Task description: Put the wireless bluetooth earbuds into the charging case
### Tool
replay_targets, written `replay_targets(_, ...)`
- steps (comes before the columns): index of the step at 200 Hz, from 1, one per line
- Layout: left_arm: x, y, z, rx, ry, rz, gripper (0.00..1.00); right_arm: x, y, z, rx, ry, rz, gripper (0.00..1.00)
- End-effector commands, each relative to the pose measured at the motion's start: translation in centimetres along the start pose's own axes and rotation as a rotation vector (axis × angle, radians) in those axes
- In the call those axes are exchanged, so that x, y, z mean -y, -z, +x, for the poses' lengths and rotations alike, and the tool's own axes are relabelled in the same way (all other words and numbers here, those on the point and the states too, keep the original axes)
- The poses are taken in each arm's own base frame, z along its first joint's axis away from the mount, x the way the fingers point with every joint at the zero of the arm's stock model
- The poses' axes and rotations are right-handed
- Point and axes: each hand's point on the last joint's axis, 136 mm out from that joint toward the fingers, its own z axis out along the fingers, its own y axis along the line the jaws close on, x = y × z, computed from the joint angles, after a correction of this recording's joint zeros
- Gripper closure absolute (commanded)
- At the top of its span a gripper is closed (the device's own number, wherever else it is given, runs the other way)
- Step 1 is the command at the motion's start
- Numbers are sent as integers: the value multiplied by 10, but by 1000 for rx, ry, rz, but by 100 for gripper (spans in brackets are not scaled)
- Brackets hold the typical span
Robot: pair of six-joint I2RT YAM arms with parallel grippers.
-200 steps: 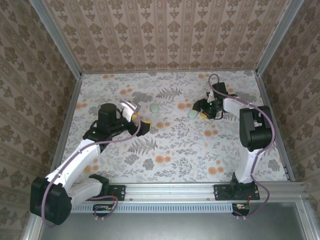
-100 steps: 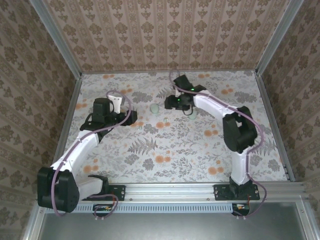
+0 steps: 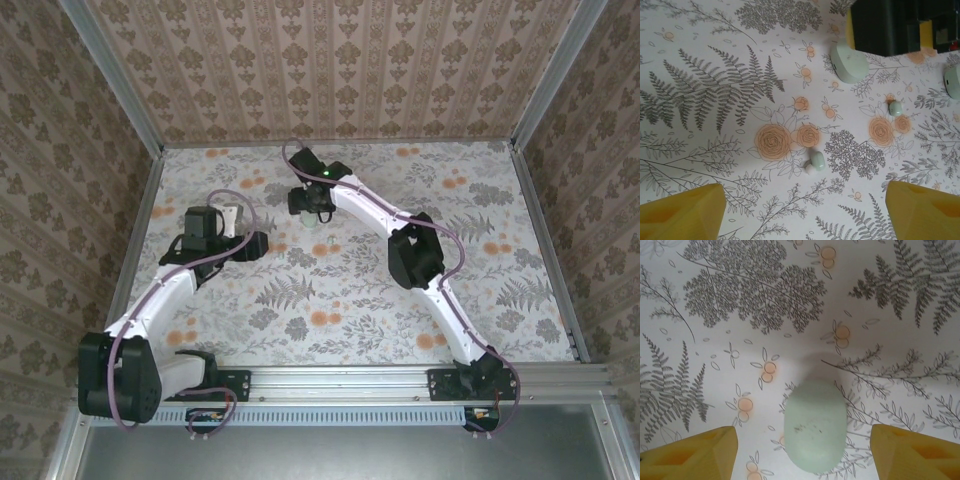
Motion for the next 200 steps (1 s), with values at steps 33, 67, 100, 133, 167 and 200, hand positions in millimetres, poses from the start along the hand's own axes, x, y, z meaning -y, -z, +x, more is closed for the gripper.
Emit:
replay_targets(33,11,-5,-7,15,26,94,17,18,-19,19,-61,25,111,28)
replay_targets(67,11,-7,-4,18,29,98,17,22,-27,25,-82,52,126,32)
replay_targets(100,10,-8,-3,20,30,97,17,18,-34,29,-96,58,104,43)
replay_targets(133,10,-10,-1,11,32,97,17,16,-37,30,-100,59,89,54)
replay_targets(167,9,-9,2,3,34,92,17,14,-25,27,-96,59,81,66)
replay_targets(200,13,-7,2,-3,26,98,18,13,3,19,-72,50,79,69)
